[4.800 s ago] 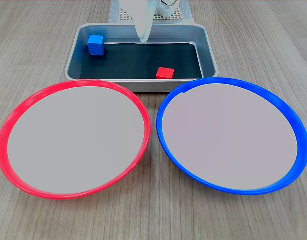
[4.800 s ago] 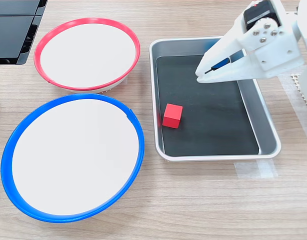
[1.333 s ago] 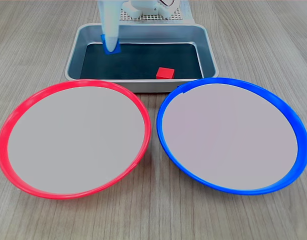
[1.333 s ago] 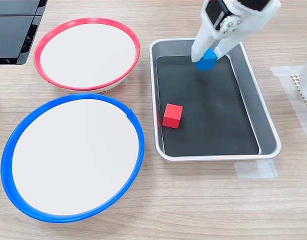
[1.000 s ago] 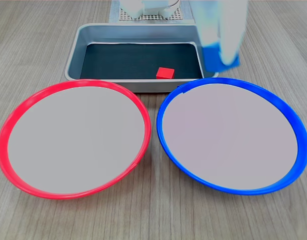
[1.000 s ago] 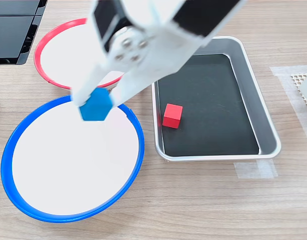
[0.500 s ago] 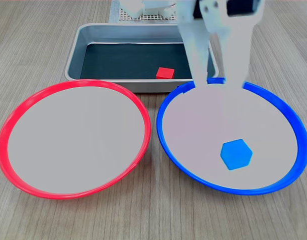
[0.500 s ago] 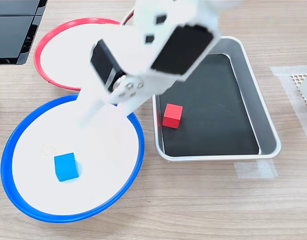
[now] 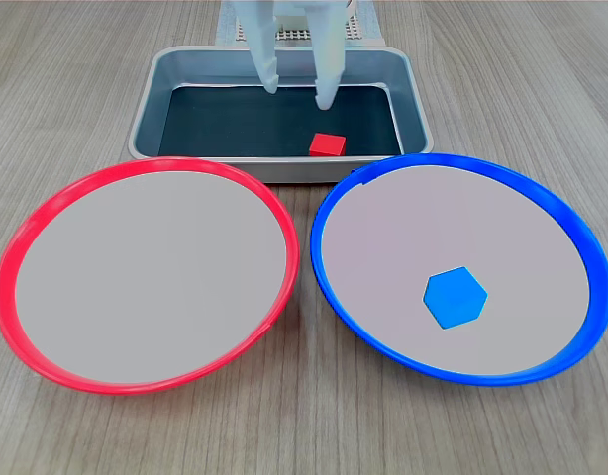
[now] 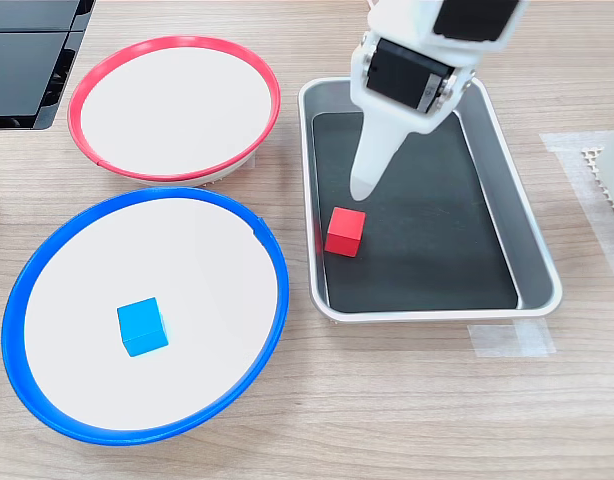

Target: Move two blocks from tray to matching dishes

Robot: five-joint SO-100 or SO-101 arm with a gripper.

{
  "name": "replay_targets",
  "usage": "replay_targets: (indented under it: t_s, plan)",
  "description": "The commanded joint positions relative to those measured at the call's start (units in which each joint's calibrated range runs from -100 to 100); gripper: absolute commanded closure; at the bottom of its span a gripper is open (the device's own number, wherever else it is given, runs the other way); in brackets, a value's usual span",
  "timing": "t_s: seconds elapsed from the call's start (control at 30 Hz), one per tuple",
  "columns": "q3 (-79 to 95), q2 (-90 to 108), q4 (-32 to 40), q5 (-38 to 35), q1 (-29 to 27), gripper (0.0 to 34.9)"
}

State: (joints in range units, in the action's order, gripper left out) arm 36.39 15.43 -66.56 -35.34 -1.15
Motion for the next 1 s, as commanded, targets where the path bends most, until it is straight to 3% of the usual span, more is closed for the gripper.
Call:
replay_targets:
  t_s: [0.0,0.17,0.5,0.53,0.6,0.63,0.67,0.87,0.97]
  plan:
    - [0.62,-1.32,4.36,-0.73,2.7,14.0]
    - [-0.29,-5.67,6.76,-2.39,5.15,14.5]
    - [-2.11,-13.0,11.13,-5.32,4.68,16.8]
    - [-2.66,-13.85,11.46,-5.42,4.68,17.9]
    - [-3.57,-14.79,11.71,-5.57,4.68,23.6]
    - [-3.84,-14.96,11.54,-5.67,4.68,29.3]
    - [-3.94,-14.88,10.97,-5.76,4.87,34.6]
    - [-11.13,-6.52,-17.18,-6.06,5.34,34.7]
    - [-15.68,-4.81,-12.31,6.35,4.3,34.8]
